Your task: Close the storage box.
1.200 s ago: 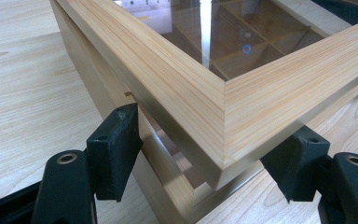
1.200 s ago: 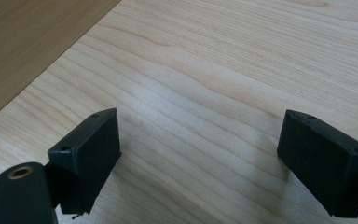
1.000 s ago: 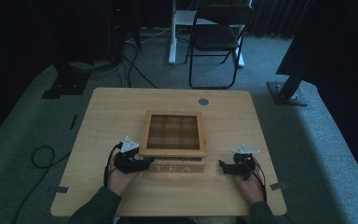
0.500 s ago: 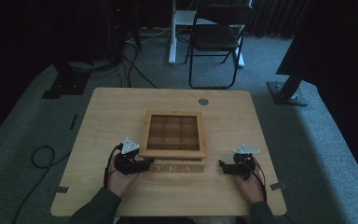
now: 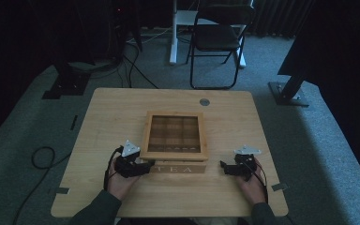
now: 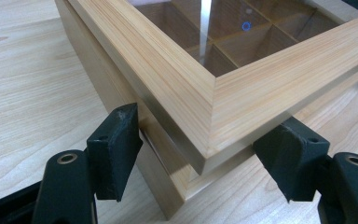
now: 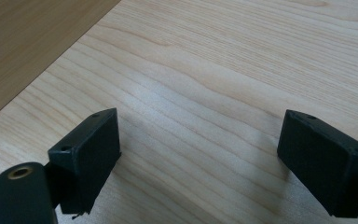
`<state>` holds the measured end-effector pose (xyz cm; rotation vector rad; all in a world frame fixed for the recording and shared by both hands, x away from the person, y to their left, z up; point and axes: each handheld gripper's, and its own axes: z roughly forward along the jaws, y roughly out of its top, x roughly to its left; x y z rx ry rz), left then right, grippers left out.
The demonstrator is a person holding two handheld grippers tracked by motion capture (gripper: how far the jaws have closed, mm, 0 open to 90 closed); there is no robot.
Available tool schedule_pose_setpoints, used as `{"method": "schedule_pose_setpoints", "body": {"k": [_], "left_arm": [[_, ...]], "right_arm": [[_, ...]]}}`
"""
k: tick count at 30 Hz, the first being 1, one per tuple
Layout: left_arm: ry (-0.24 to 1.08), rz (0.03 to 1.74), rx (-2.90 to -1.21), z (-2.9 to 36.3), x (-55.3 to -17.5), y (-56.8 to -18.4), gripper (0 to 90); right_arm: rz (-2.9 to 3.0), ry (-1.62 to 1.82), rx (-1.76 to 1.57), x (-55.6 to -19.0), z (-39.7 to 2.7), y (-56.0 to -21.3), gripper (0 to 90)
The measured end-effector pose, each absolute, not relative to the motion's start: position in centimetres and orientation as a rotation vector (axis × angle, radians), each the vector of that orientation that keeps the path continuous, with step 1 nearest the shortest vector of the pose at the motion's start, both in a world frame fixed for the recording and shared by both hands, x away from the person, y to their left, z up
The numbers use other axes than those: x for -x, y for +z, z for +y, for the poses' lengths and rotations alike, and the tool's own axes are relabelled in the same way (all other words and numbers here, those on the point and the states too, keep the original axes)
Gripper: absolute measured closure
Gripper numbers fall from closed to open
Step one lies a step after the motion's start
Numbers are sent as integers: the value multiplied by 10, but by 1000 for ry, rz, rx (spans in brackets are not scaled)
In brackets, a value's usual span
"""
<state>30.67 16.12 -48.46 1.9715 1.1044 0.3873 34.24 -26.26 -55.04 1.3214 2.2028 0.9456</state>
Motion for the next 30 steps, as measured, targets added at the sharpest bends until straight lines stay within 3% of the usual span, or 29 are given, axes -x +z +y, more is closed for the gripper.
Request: {"method": "schedule_pose_setpoints", "body": {"k": [30], "left_arm": [[341, 1137, -1973, 171, -294, -489, 332]], "right_arm": [[2203, 946, -1322, -342, -263, -550, 126]]}}
